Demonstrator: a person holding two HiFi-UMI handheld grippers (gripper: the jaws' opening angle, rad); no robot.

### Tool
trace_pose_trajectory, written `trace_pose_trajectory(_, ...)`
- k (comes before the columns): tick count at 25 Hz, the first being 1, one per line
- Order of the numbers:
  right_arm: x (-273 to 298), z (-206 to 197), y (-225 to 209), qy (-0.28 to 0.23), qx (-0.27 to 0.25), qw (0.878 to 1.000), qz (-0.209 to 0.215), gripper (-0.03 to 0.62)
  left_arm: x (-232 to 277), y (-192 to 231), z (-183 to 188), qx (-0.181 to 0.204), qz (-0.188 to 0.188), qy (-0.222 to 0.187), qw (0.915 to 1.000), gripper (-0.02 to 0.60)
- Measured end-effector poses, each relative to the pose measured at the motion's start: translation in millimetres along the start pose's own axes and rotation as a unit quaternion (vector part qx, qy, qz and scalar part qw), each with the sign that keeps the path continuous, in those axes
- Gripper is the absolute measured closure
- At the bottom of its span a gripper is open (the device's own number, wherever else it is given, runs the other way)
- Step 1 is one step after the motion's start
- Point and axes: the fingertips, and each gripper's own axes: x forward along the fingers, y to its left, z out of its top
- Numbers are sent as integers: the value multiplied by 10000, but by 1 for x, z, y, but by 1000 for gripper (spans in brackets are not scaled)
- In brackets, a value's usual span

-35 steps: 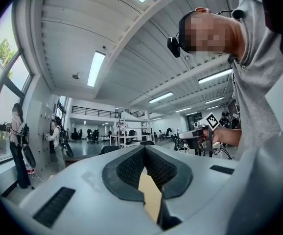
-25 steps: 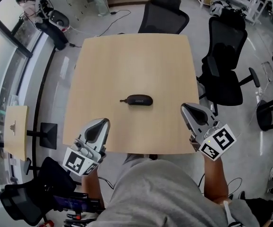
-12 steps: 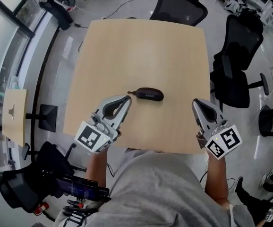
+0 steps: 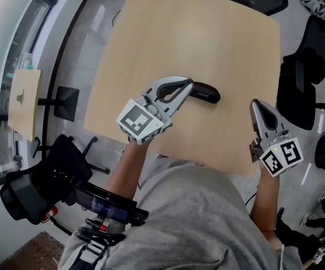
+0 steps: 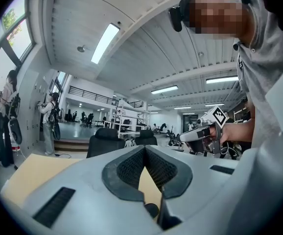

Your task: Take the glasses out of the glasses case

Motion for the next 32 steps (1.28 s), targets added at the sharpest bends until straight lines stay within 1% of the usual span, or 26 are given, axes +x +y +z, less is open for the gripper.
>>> trace_pose_trajectory(5,35,-17,4,253,40,9997,-57,586,-2,23,-24,-191,-93,143,9997,575)
trace_pose_trajectory(9,62,-34,-9,500,150,9986,-97,586,10,43,-49,-349,-112,342,9987,577)
trace_pose_trajectory(15,96,-66,-24,856,323,9957,-177,586,24,63,-93,-520,-219,714,9959,577)
trace_pose_trajectory(23,133,-109,-47,1299,514,9897,-300,586,46,81,-154,-756,-401,1194,9892,577)
trace_pose_trajectory(32,164,-168,-66,1909,804,9777,-344,586,66,88,-210,-961,-632,1641,9797,577)
